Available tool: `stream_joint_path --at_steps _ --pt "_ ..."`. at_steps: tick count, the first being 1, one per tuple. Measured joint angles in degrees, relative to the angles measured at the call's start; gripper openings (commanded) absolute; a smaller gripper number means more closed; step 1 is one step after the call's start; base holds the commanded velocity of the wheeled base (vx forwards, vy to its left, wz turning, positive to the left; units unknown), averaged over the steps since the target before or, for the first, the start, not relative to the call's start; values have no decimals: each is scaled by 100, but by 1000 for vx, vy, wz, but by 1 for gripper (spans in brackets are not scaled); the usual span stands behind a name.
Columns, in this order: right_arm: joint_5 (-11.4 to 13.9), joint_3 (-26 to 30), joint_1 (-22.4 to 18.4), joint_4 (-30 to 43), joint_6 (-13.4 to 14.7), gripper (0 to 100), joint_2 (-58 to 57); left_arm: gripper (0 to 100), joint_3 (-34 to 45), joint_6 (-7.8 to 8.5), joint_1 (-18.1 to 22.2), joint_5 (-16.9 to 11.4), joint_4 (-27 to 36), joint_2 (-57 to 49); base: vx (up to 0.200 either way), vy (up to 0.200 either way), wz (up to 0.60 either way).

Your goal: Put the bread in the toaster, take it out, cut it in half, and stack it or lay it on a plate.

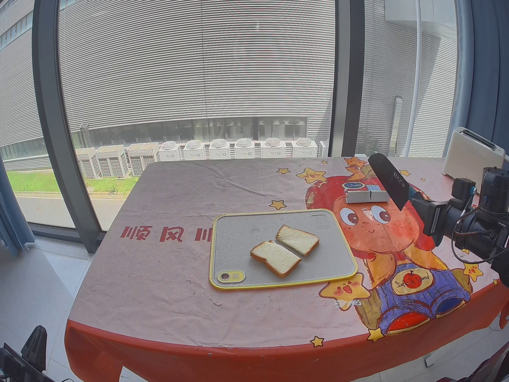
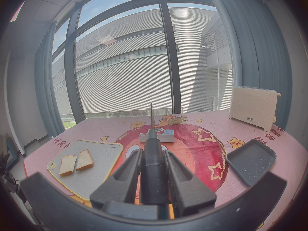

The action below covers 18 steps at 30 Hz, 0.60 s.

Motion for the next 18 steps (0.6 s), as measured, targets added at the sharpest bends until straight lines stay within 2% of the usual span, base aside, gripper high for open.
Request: stream_joint_path --at_steps 18 --pt "-17 -29 13 6 48 0 396 0 0 0 5 0 0 0 0 0 0"
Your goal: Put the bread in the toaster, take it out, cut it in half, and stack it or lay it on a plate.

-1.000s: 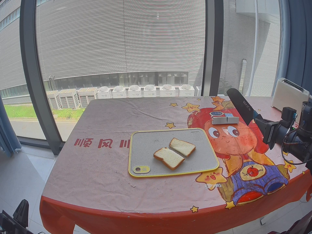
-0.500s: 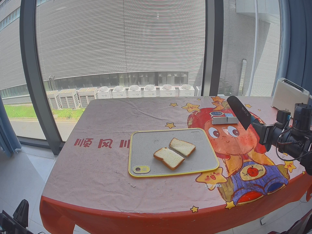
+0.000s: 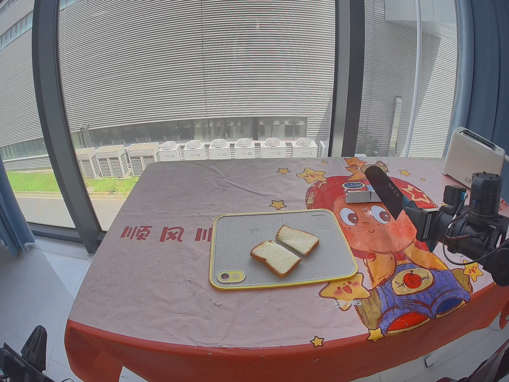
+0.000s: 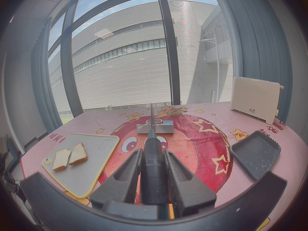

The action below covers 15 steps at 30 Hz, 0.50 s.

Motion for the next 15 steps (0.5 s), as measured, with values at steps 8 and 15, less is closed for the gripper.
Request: stream_joint_path --at_steps 8,15 --pt "6 16 17 0 -1 0 69 0 0 0 -5 0 0 0 0 0 0" --pt "4 0 21 -4 82 0 157 0 0 -2 0 0 0 0 0 0 0"
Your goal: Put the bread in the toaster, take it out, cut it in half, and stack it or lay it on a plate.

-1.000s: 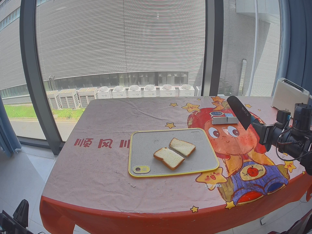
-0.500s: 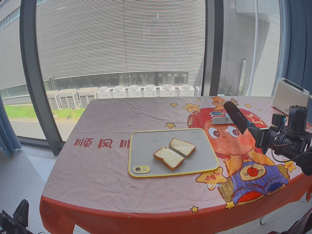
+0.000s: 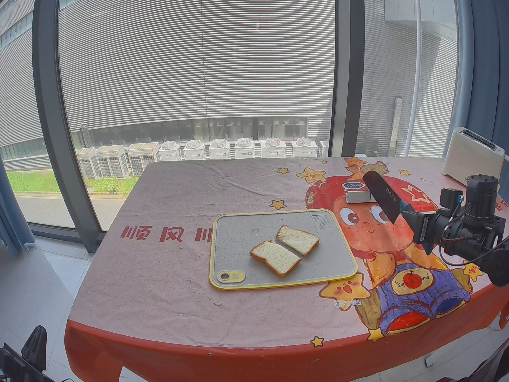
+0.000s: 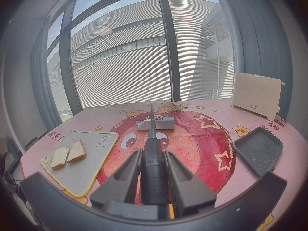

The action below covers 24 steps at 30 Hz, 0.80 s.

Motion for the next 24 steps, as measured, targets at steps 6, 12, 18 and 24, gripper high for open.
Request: stream_joint_path --at_steps 6,12,18,24 --pt "0 -17 0 -2 29 0 52 0 0 2 -2 -1 2 0 0 0 0" --pt "-4 -22 2 -5 35 0 74 0 0 2 -5 0 0 0 0 0 0" --pt "-11 -15 49 -5 46 0 127 0 0 2 -5 0 0 0 0 0 0" --pt "-15 -15 66 -7 46 0 207 0 0 2 -5 0 0 0 0 0 0"
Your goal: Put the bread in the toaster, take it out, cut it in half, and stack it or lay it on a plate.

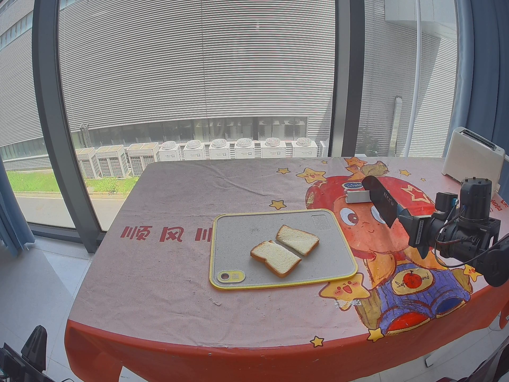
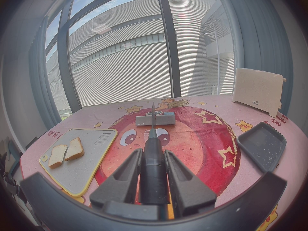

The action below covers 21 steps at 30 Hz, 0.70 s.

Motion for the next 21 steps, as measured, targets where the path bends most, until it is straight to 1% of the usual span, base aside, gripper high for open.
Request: stream_joint_path --at_steps 21 --pt "-5 13 2 0 -5 0 79 0 0 2 0 0 0 0 0 0 0"
